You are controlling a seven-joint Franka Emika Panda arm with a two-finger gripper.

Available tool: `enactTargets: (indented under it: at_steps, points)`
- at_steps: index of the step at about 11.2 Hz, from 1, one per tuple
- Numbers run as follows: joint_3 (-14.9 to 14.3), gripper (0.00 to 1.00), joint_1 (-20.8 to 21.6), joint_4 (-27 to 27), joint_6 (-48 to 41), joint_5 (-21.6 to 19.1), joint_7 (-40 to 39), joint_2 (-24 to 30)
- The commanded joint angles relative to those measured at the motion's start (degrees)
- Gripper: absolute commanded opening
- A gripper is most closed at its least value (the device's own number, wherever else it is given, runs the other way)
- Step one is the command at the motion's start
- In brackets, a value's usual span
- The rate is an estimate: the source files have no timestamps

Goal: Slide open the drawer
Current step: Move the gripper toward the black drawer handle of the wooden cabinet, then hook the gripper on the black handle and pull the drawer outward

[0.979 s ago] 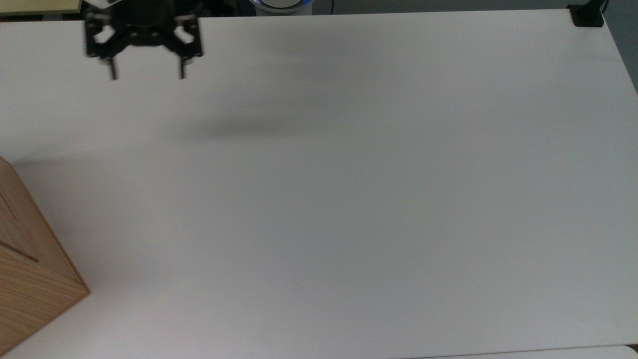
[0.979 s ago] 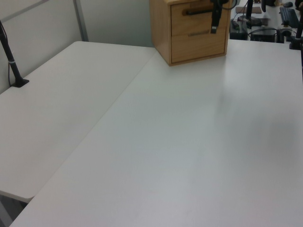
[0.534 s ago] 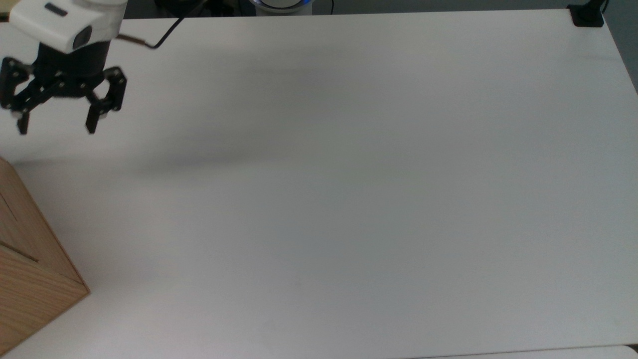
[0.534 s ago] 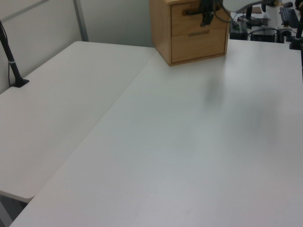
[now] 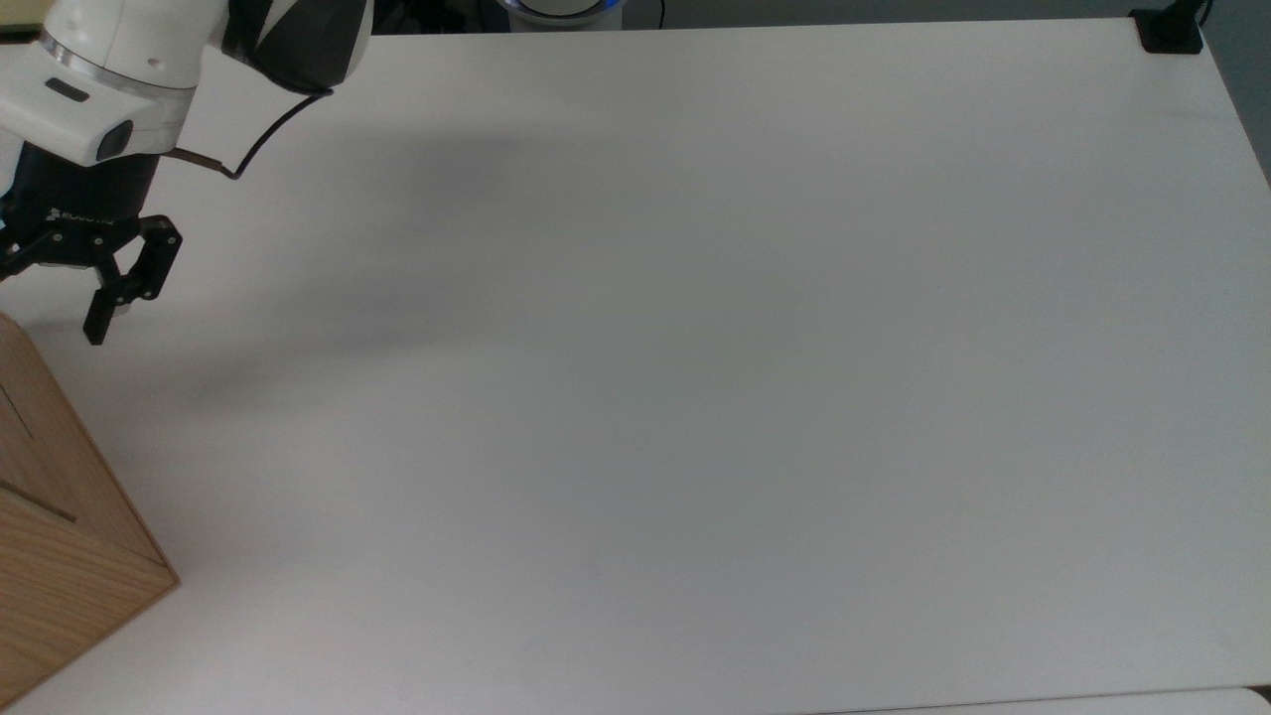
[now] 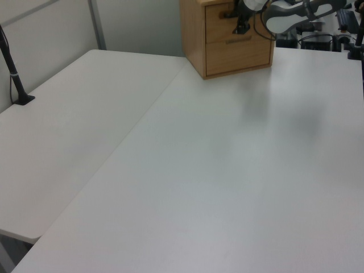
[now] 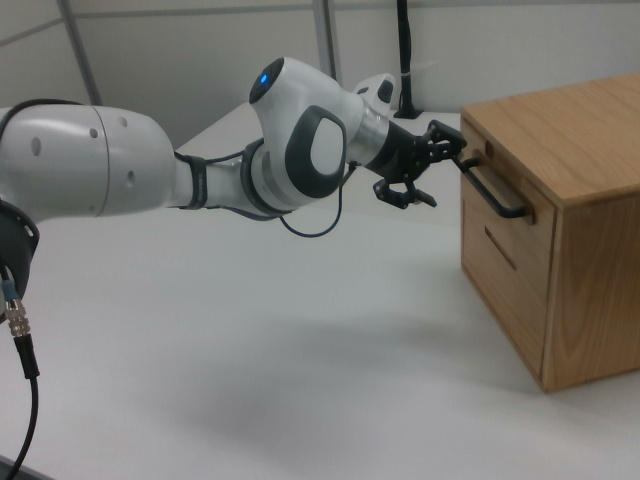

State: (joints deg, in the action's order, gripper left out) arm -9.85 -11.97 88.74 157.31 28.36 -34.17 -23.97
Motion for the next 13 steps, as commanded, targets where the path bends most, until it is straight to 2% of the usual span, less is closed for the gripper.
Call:
enactTargets:
  at_steps: [1,4,7,10,12,13]
  points:
    - [-2.6,0.73,-0.6,-0.9,3.4,0.7,-0.7,-1.0]
    - [-2.6,0.73,-0.9,-0.9,4.0,0.7,-0.8,-0.6]
    - [-3.2,0.41,-1.3,-0.8,4.0,3.1,-1.2,-0.6]
    - [-3.3,0.15,-1.1,-0.5,4.0,4.4,-1.2,0.1]
    - [-3.3,0.01,-1.1,-0.1,3.9,6.4,-1.2,1.4]
    - [-3.3,0.0,-1.1,0.3,3.9,6.5,-1.2,1.7]
